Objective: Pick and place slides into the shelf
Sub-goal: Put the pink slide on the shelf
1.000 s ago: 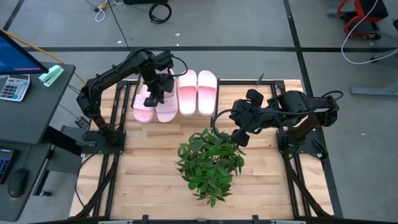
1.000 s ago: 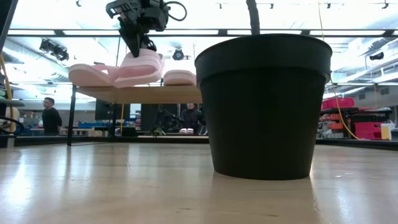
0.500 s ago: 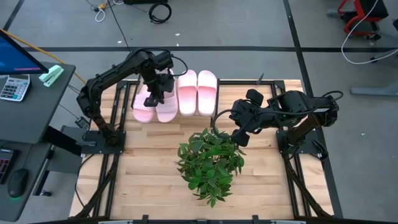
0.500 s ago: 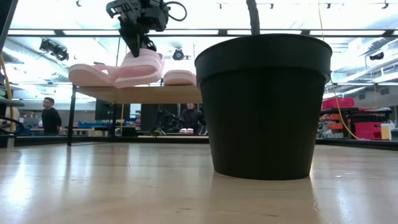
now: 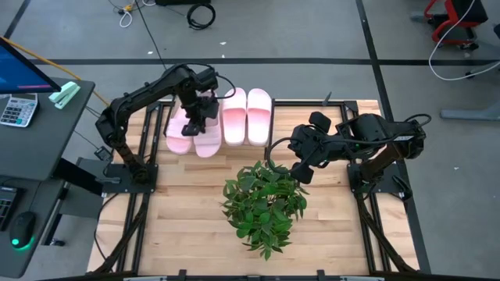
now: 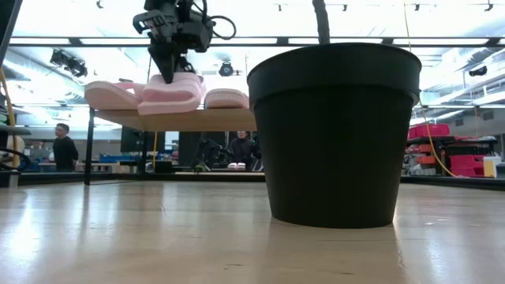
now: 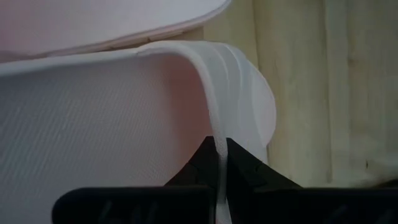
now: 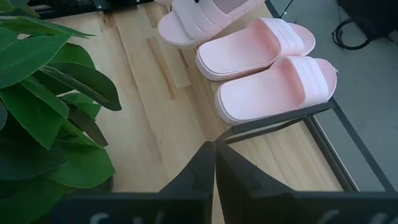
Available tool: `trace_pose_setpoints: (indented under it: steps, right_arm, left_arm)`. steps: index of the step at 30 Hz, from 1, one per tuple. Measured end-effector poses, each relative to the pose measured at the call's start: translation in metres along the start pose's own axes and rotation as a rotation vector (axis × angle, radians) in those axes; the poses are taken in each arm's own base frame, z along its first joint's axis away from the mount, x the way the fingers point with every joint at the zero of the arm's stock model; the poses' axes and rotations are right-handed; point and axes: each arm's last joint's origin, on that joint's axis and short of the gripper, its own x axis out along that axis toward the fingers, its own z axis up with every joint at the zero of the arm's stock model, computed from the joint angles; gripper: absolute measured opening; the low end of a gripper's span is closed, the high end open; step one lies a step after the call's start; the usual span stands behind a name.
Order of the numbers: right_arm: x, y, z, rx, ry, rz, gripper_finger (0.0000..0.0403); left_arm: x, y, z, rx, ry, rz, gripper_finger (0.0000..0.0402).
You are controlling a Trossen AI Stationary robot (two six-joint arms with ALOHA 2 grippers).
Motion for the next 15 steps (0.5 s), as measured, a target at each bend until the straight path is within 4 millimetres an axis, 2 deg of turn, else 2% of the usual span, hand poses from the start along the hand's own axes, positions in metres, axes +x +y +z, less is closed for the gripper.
trace_pose_setpoints:
  steps: [15]
  right_arm:
    - [0.0000,0.0000,0.0000,-0.001,0.000,0.000,0.0020]
  left_arm:
    - [0.0015,0.0096,0.0048,-0.003,-0.012,0.112,0.0059]
